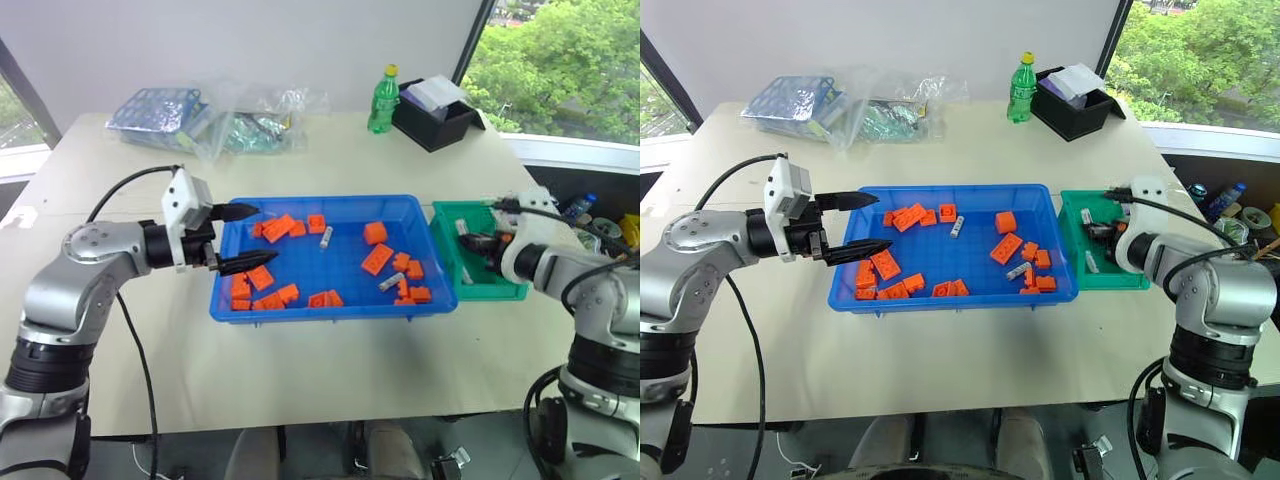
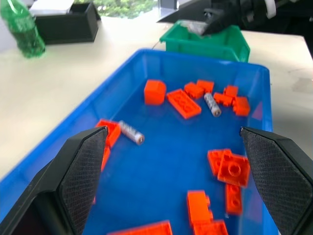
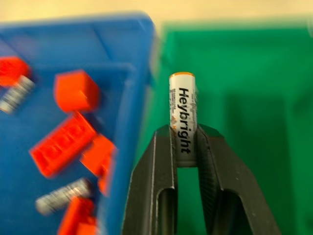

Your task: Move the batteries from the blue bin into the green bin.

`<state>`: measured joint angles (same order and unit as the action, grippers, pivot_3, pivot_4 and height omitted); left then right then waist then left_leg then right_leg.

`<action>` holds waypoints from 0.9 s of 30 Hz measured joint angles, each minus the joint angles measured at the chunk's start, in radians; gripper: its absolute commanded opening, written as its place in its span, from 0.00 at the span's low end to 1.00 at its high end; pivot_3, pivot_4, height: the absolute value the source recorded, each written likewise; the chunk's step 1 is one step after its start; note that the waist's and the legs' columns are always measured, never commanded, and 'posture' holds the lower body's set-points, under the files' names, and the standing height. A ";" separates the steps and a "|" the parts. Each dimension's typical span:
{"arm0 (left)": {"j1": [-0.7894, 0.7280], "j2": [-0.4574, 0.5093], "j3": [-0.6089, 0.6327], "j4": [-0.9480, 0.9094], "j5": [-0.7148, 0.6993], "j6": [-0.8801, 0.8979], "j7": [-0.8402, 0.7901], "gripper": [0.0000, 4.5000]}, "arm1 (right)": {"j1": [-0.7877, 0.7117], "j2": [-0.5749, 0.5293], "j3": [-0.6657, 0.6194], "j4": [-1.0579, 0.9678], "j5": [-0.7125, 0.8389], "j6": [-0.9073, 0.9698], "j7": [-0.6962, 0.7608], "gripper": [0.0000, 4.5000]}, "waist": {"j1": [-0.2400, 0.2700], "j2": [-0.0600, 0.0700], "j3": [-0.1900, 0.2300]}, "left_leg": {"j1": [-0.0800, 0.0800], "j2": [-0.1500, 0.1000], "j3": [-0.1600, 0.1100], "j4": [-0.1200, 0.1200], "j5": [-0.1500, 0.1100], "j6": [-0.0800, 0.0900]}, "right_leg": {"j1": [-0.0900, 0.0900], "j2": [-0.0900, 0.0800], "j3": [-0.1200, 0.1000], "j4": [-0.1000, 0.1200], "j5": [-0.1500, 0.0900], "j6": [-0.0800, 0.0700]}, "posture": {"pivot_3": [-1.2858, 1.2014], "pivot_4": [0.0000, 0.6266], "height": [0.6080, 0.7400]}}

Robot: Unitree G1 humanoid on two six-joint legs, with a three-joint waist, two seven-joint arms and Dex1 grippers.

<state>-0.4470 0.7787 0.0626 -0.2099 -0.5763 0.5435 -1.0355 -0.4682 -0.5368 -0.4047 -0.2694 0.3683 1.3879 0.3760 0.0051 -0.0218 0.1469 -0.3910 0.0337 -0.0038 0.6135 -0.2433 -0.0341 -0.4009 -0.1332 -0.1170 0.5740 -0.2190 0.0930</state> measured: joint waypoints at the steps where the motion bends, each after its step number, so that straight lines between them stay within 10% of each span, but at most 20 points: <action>1: 0.000 -0.001 -0.001 0.003 0.000 -0.003 -0.002 1.00 | 0.008 0.000 0.000 0.008 -0.003 -0.007 -0.009 0.35 | 0.000 0.001 0.000 | 0.000 0.000 0.000 0.000 0.000 0.000 | 0.000 0.000 0.000 0.000 0.000 0.000 | 0.52 0.24 0.87; 6: -0.006 -0.001 -0.001 0.012 0.001 -0.003 -0.005 1.00 | -0.014 0.009 0.001 0.067 -0.019 -0.072 -0.051 0.91 | 0.005 0.001 0.001 | 0.000 0.000 0.000 0.001 0.000 0.000 | -0.002 0.000 0.000 -0.002 0.000 0.000 | 0.52 0.24 0.87; 27: 0.071 0.028 0.076 -0.072 -0.007 0.028 0.052 1.00 | -0.209 0.443 0.287 0.333 -0.042 -0.230 -0.226 0.91 | 0.005 0.002 0.002 | -0.001 -0.001 -0.002 0.001 0.000 0.001 | -0.003 0.001 0.000 0.001 0.003 -0.004 | 0.52 0.24 0.87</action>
<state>-0.3760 0.8063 0.1385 -0.2821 -0.5830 0.5711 -0.9830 -0.6771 -0.0943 -0.1177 0.0636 0.3264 1.1583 0.1504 0.0097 -0.0197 0.1484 -0.3919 0.0331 -0.0056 0.6148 -0.2434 -0.0335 -0.4040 -0.1326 -0.1170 0.5749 -0.2162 0.0889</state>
